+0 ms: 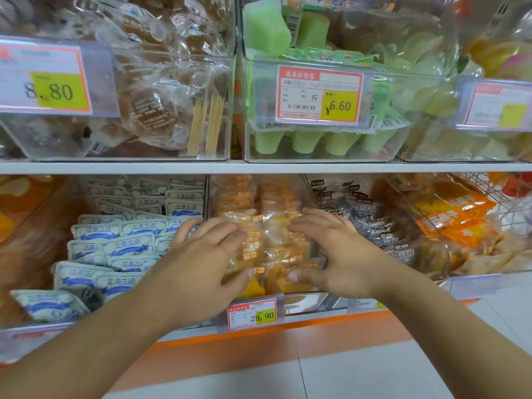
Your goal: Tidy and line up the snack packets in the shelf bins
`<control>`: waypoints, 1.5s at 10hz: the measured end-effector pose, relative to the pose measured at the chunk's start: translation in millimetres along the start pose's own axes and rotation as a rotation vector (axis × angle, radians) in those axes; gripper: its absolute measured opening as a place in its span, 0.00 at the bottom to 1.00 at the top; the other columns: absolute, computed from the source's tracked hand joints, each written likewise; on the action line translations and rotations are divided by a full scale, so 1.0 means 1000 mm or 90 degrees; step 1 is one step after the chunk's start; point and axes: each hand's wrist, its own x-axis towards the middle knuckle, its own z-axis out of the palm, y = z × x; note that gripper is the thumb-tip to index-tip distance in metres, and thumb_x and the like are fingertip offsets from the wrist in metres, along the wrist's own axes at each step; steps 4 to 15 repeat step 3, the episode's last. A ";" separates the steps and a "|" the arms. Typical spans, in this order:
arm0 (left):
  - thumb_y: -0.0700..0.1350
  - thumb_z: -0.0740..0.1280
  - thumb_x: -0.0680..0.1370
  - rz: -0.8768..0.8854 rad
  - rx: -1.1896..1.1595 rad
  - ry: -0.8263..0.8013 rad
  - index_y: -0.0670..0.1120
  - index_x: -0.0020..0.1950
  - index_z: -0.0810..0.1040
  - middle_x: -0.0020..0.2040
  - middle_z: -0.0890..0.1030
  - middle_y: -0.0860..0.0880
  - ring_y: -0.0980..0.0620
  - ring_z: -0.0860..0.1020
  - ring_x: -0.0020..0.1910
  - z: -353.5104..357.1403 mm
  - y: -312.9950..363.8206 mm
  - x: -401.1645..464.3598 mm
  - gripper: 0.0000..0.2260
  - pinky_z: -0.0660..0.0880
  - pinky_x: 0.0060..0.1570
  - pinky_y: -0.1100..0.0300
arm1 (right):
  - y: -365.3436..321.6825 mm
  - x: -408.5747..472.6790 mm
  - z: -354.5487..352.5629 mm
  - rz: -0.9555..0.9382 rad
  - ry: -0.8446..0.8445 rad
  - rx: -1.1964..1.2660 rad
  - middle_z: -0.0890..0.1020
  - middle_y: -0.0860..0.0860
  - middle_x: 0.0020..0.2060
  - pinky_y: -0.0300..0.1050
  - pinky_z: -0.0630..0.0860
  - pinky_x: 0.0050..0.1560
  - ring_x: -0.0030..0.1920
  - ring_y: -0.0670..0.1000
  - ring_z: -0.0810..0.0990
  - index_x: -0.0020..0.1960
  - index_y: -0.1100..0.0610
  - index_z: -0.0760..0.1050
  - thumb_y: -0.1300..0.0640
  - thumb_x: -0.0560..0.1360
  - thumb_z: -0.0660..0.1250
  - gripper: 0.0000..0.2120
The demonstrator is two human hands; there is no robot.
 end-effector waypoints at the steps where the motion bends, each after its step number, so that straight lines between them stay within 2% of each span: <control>1: 0.66 0.55 0.79 0.006 -0.004 -0.003 0.55 0.74 0.71 0.73 0.71 0.59 0.58 0.61 0.75 -0.002 0.003 -0.003 0.27 0.46 0.75 0.55 | 0.002 0.000 0.002 -0.001 -0.005 0.006 0.65 0.40 0.79 0.58 0.50 0.82 0.82 0.41 0.48 0.79 0.45 0.66 0.22 0.62 0.61 0.50; 2: 0.66 0.54 0.80 0.010 -0.039 -0.001 0.57 0.77 0.67 0.75 0.66 0.62 0.60 0.55 0.76 -0.008 0.005 -0.006 0.28 0.43 0.75 0.60 | 0.000 -0.004 0.001 -0.007 0.009 0.009 0.66 0.41 0.78 0.57 0.52 0.82 0.82 0.42 0.49 0.78 0.45 0.68 0.24 0.65 0.63 0.47; 3: 0.63 0.56 0.82 0.012 -0.112 0.001 0.58 0.75 0.69 0.72 0.68 0.64 0.63 0.60 0.74 -0.020 0.014 -0.017 0.23 0.56 0.76 0.61 | -0.005 -0.016 -0.001 -0.013 0.060 0.030 0.71 0.41 0.75 0.56 0.55 0.81 0.82 0.44 0.55 0.75 0.47 0.72 0.31 0.71 0.70 0.38; 15: 0.63 0.56 0.82 0.012 -0.112 0.001 0.58 0.75 0.69 0.72 0.68 0.64 0.63 0.60 0.74 -0.020 0.014 -0.017 0.23 0.56 0.76 0.61 | -0.005 -0.016 -0.001 -0.013 0.060 0.030 0.71 0.41 0.75 0.56 0.55 0.81 0.82 0.44 0.55 0.75 0.47 0.72 0.31 0.71 0.70 0.38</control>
